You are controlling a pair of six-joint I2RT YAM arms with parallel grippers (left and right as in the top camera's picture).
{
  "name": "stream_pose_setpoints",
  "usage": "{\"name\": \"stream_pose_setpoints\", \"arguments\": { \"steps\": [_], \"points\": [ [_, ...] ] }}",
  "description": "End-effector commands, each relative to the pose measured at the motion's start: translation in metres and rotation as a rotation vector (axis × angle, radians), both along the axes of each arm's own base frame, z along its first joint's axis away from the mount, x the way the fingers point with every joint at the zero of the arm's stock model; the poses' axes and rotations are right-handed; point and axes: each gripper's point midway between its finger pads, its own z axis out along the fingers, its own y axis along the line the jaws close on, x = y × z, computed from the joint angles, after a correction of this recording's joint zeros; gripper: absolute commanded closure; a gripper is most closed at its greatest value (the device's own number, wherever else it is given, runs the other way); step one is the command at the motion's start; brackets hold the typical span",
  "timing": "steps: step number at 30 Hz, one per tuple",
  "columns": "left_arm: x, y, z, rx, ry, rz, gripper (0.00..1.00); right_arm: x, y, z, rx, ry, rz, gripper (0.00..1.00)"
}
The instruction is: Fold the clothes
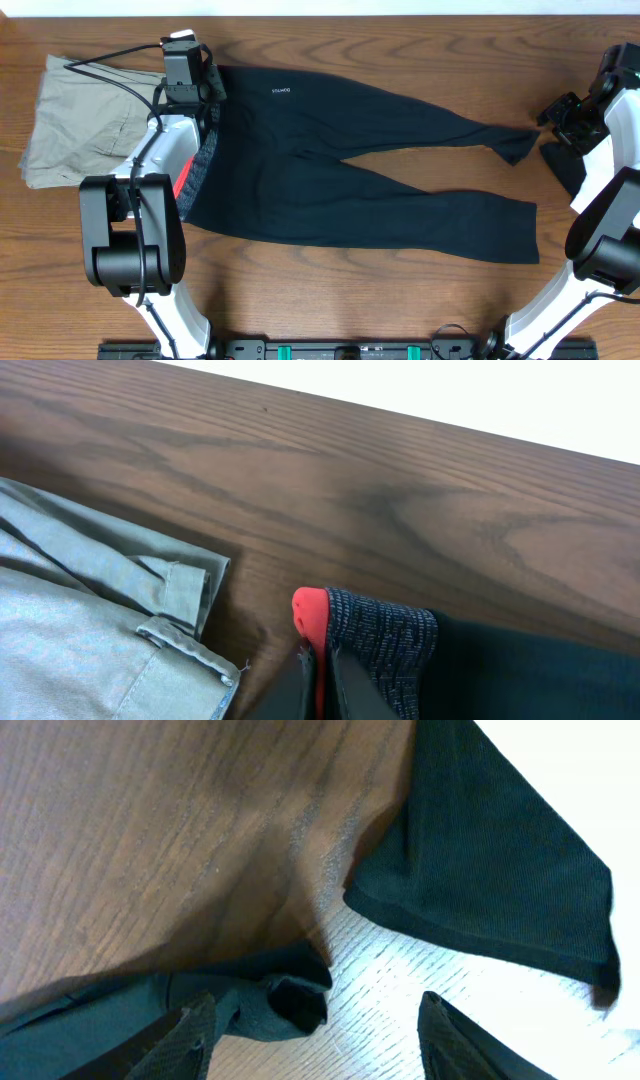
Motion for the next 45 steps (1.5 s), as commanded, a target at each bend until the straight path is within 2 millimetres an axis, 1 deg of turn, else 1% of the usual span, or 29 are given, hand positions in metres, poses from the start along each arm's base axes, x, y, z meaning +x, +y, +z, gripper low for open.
{"name": "stream_pose_setpoints", "arguments": {
  "steps": [1,5,8,12,16,23,28,29,33,34,36,37,38,39,42,45],
  "points": [
    [0.004,0.006,0.017,0.007,-0.035,0.021,0.93,-0.003,0.002,-0.005,0.022,0.008,0.001,0.38],
    [0.004,0.006,0.017,0.006,-0.035,0.021,0.93,-0.008,0.025,-0.015,0.122,0.021,0.026,0.37],
    [0.004,0.006,0.017,0.006,-0.035,0.021,0.93,-0.018,0.040,-0.030,0.175,0.057,0.002,0.38],
    [0.003,0.006,0.016,0.007,-0.032,0.021,0.93,-0.026,0.051,-0.048,0.182,0.076,0.008,0.41],
    [0.002,0.006,0.015,0.007,-0.026,0.021,0.93,-0.025,0.059,-0.055,0.199,0.065,0.024,0.49],
    [0.001,0.006,0.013,0.006,-0.013,0.021,0.93,-0.012,0.056,-0.054,0.174,0.009,0.052,0.48],
    [0.000,0.006,0.012,0.006,-0.010,0.021,0.93,-0.008,0.049,-0.056,0.129,-0.002,0.063,0.48],
    [0.000,0.006,0.012,0.006,-0.010,0.021,0.93,-0.007,0.049,-0.057,0.128,-0.007,0.068,0.50],
    [0.000,0.006,0.012,0.006,-0.010,0.021,0.93,-0.007,0.050,-0.060,0.126,-0.013,0.075,0.64],
    [0.000,0.006,0.012,0.006,-0.010,0.021,0.93,-0.006,0.050,-0.060,0.125,-0.014,0.076,0.69],
    [0.000,0.006,0.012,0.006,-0.010,0.021,0.93,-0.005,0.050,-0.060,0.123,-0.018,0.080,0.76],
    [0.000,0.006,0.012,0.006,-0.010,0.021,0.93,-0.005,0.050,-0.060,0.123,-0.019,0.081,0.87],
    [0.000,0.006,0.012,0.006,-0.010,0.021,0.93,-0.005,0.050,-0.059,0.122,-0.020,0.083,0.95],
    [0.000,0.006,0.012,0.006,-0.010,0.021,0.93,-0.004,0.049,-0.059,0.121,-0.022,0.084,0.99],
    [0.000,0.006,0.012,0.006,-0.010,0.021,0.93,-0.002,0.049,-0.056,0.123,-0.033,0.089,0.99],
    [0.000,0.006,0.012,0.007,-0.010,0.021,0.93,0.003,0.052,-0.040,0.130,-0.071,0.135,0.99]
  ]
}}
